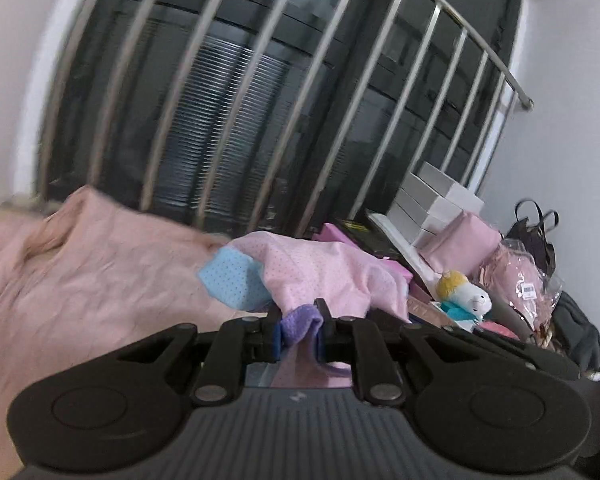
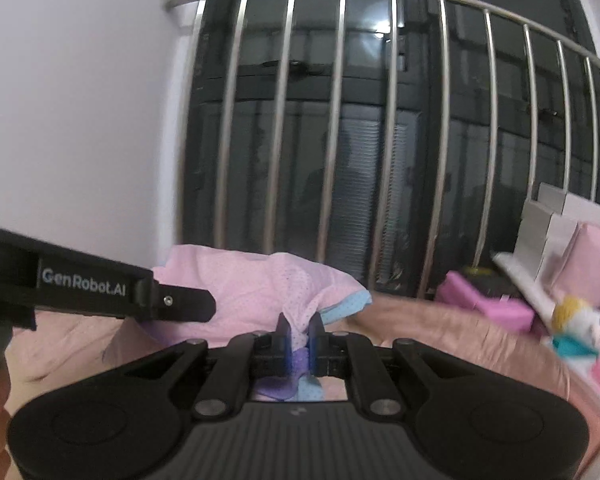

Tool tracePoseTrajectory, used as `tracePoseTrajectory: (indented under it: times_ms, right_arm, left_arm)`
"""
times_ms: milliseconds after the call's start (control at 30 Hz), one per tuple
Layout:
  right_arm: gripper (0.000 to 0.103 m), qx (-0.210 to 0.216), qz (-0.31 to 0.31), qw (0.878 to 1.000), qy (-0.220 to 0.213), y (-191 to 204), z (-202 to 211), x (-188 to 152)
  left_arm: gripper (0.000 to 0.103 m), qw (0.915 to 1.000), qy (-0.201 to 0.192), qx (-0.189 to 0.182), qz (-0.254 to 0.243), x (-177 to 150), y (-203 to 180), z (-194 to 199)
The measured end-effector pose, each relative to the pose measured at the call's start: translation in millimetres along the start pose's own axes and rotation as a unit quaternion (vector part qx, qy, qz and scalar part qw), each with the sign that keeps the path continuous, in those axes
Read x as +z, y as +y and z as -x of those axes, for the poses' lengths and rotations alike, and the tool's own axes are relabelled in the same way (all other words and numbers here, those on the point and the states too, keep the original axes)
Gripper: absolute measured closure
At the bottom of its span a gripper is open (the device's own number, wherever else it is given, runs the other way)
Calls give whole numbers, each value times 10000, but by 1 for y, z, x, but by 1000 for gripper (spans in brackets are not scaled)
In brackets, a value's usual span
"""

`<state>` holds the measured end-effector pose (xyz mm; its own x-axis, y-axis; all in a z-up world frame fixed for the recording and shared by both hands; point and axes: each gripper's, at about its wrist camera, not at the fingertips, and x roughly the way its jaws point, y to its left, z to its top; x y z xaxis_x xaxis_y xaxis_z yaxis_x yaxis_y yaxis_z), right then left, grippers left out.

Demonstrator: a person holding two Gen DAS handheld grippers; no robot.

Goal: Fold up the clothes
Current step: 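Lift the folded garment with both grippers and place it on the pink jacket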

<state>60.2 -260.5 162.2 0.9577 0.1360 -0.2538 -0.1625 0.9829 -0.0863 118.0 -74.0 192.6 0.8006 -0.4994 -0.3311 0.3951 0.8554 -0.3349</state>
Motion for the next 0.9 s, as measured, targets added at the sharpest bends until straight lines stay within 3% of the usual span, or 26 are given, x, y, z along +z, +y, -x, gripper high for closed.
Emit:
tracePoseTrajectory:
  times_ms: [233, 400, 467, 500, 533, 567, 600, 633, 700, 900]
  right_arm:
    - [96, -75, -122, 9979, 637, -33, -136, 0]
    - [96, -141, -247, 9917, 1250, -47, -232, -39]
    - [96, -210, -227, 9867, 1596, -50, -262, -59]
    - [96, -244, -216, 9837, 1768, -51, -277, -69]
    - [95, -266, -171, 9807, 1929, -52, -287, -77]
    - [91, -277, -98, 9776, 2082, -53, -293, -84]
    - [82, -358, -76, 9750, 2191, -55, -298, -89]
    - [65, -462, -152, 9734, 2238, -60, -299, -92]
    - [49, -618, -394, 9707, 2290, -70, -297, -94]
    - [50, -940, -657, 9751, 1896, -83, -248, -59]
  left_arm:
    - [89, 9991, 286, 259, 199, 10, 34, -125]
    - [89, 9928, 843, 453, 722, -34, 88, -220]
    - [88, 9884, 1065, 597, 901, -51, 101, -240]
    - [84, 9858, 1176, 669, 990, -60, 108, -249]
    - [71, 9839, 1257, 763, 1018, -67, 113, -257]
    - [62, 9848, 1214, 950, 795, -70, 111, -259]
    - [42, 9849, 1182, 1122, 579, -73, 109, -260]
    - [29, 9846, 1195, 1201, 435, -73, 109, -262]
    - [29, 9848, 1246, 1124, 449, -71, 115, -259]
    - [28, 9758, 1346, 1698, 295, -42, 110, -208]
